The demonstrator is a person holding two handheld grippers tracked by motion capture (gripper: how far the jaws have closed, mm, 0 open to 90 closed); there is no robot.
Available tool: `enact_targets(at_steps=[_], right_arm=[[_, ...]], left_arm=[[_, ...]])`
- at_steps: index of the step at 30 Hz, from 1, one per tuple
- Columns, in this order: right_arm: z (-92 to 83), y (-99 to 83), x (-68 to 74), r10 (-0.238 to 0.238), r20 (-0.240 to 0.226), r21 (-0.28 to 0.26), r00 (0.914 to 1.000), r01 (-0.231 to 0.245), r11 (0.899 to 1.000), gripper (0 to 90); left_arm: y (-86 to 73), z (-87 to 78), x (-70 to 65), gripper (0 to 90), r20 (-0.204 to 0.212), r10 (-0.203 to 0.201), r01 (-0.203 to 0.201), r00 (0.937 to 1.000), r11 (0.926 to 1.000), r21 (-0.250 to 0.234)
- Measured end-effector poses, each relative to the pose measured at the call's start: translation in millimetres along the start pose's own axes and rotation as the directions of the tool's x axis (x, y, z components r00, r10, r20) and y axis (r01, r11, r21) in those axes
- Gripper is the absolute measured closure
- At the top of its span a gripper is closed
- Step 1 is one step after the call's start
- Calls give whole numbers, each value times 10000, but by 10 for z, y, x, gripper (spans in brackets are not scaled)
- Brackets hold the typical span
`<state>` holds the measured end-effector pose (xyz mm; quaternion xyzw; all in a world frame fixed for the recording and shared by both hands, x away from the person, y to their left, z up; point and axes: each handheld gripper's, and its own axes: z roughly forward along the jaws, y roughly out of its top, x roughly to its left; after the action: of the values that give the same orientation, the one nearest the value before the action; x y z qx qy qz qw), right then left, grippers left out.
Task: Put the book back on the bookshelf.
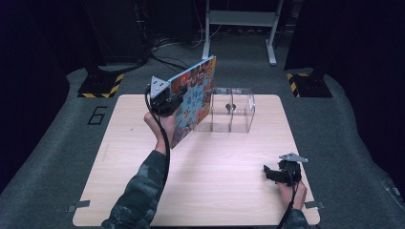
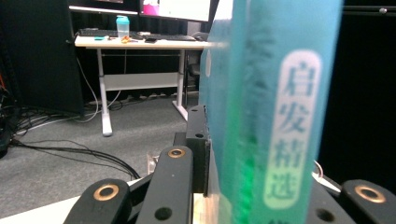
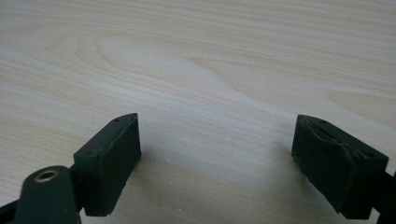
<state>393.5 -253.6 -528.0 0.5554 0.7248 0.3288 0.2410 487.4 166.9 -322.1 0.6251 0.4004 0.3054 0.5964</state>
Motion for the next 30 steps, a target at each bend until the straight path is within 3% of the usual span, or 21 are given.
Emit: enact_targets(at_steps=[14,18,24,30], right_arm=[[2,0,0,3,3,-13,10000,-3,10000,150],[1,0,0,2,7,-8,10000,-2,10000,150],[0,0,0,1,13,-4,10000,-1,10000,151],[0,0,1,3,10,-10,10000,-3,10000,152]], left_arm=[[-146,112,-21,804,-185,44,-49,9998,9996,-295],[-179,118,-22,804,-226,346,-354,9991,9986,-388],[-259,147,-32,804,-267,416,-431,9988,9974,-579],[-341,161,-33,804,-376,307,-339,9988,9955,-879]])
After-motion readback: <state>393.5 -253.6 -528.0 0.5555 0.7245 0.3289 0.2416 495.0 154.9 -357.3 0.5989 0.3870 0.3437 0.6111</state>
